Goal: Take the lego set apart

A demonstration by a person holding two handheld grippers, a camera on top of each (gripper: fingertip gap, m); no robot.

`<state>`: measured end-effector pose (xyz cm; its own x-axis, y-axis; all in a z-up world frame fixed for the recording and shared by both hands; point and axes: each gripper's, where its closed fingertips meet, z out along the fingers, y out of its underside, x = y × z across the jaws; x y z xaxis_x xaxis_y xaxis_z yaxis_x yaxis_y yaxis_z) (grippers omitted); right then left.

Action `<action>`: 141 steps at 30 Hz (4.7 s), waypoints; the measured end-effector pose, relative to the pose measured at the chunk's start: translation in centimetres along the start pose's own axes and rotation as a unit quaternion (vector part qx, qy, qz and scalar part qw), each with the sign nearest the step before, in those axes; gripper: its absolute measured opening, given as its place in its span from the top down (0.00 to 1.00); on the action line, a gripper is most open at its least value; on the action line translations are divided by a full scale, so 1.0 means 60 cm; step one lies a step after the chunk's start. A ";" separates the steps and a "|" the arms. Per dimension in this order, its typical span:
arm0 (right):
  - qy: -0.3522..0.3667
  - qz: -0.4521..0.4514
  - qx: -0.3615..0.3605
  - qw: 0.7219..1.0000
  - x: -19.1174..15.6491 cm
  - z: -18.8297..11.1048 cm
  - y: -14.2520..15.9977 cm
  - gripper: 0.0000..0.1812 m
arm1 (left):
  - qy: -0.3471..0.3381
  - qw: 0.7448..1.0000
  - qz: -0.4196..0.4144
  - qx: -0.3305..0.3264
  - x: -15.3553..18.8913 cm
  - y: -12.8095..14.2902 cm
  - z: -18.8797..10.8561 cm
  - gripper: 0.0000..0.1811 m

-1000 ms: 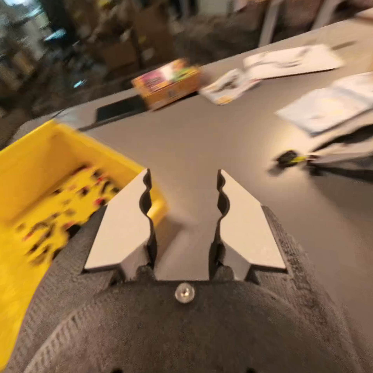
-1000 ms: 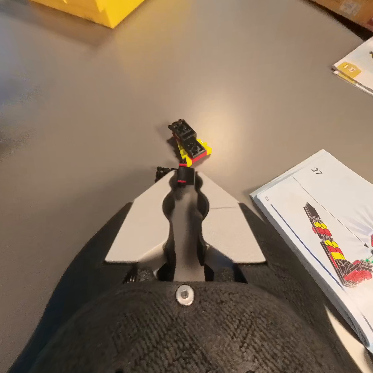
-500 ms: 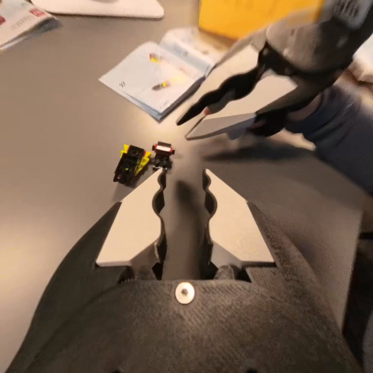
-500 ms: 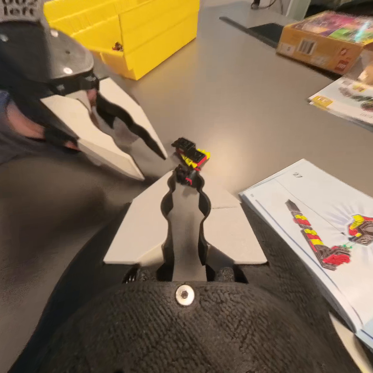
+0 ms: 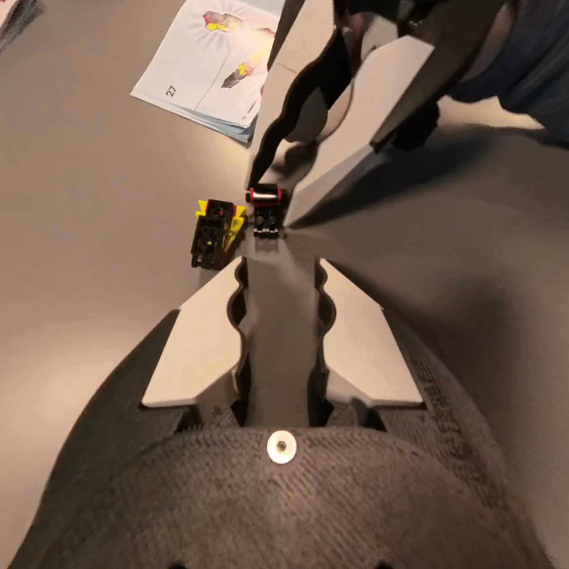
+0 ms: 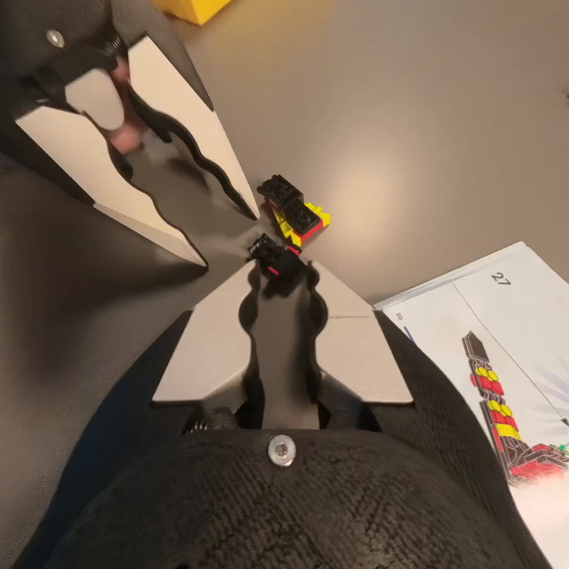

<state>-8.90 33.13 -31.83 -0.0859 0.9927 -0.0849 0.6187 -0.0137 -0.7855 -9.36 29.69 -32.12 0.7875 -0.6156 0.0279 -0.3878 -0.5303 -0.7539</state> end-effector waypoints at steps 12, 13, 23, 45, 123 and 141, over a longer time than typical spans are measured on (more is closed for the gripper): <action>-0.047 0.028 0.056 0.997 -0.030 -0.028 -0.012 0.86 | -0.192 0.867 0.458 0.028 0.025 -0.034 0.005 0.81; -0.052 0.032 0.061 0.996 -0.032 -0.032 -0.013 0.86 | -0.209 0.855 0.475 0.021 0.022 -0.035 0.006 0.83; -0.028 0.004 0.077 0.997 -0.040 -0.037 -0.020 0.86 | -0.297 0.781 0.549 -0.025 0.006 -0.046 -0.003 0.96; 0.322 -0.467 -0.099 0.818 0.003 -0.016 -0.018 0.93 | -0.237 0.886 0.397 0.038 0.002 -0.053 -0.005 0.87; 0.429 -0.447 0.052 0.783 0.056 -0.074 -0.056 0.93 | -0.254 0.942 -0.191 0.108 -0.155 0.049 -0.351 0.72; 0.401 -0.455 0.075 0.791 0.037 -0.068 -0.065 0.93 | 0.048 0.998 0.003 -0.040 0.114 0.083 -0.086 0.96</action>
<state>-8.32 35.90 -26.45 0.1185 0.3555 0.9271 0.4816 0.7960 -0.3667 -8.40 19.85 -32.27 0.7371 -0.6698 0.0899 -0.4325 -0.5697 -0.6988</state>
